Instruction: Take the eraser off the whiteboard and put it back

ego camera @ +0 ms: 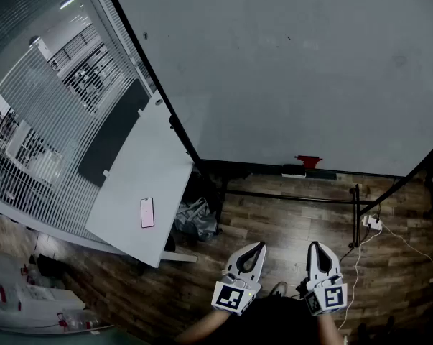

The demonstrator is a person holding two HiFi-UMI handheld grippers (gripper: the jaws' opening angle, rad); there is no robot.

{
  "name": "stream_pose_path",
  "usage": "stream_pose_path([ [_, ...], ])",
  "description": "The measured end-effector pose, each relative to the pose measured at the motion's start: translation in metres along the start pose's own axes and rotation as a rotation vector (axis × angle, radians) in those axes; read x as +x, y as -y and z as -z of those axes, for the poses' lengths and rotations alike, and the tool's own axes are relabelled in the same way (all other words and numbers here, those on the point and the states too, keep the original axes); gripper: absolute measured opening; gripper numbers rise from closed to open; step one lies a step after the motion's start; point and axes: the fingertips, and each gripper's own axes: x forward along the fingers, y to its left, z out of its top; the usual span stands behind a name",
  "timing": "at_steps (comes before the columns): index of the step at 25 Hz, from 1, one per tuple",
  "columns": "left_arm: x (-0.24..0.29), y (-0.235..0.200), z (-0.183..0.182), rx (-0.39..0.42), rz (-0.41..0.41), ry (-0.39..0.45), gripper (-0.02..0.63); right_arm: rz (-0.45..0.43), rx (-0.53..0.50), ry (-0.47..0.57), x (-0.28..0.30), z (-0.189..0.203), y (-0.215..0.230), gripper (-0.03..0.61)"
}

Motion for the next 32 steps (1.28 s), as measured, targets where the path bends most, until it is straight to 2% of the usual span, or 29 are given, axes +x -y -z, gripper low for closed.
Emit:
stream_pose_path([
  [9, -0.001, -0.001, 0.001, -0.012, 0.0, 0.004, 0.008, -0.007, -0.018, -0.018, 0.002, 0.002, -0.004, 0.014],
  [14, -0.004, -0.005, 0.003, -0.016, 0.002, 0.002, 0.008, 0.01, 0.052, 0.007, 0.002, -0.001, -0.006, 0.014],
  [20, -0.009, -0.019, 0.003, -0.025, 0.009, -0.001, 0.008, 0.022, 0.035, 0.013, 0.003, 0.014, -0.006, 0.014],
  [32, -0.016, -0.055, 0.005, -0.032, 0.082, 0.002, 0.008, 0.119, 0.03, 0.038, 0.027, 0.015, -0.019, 0.014],
])
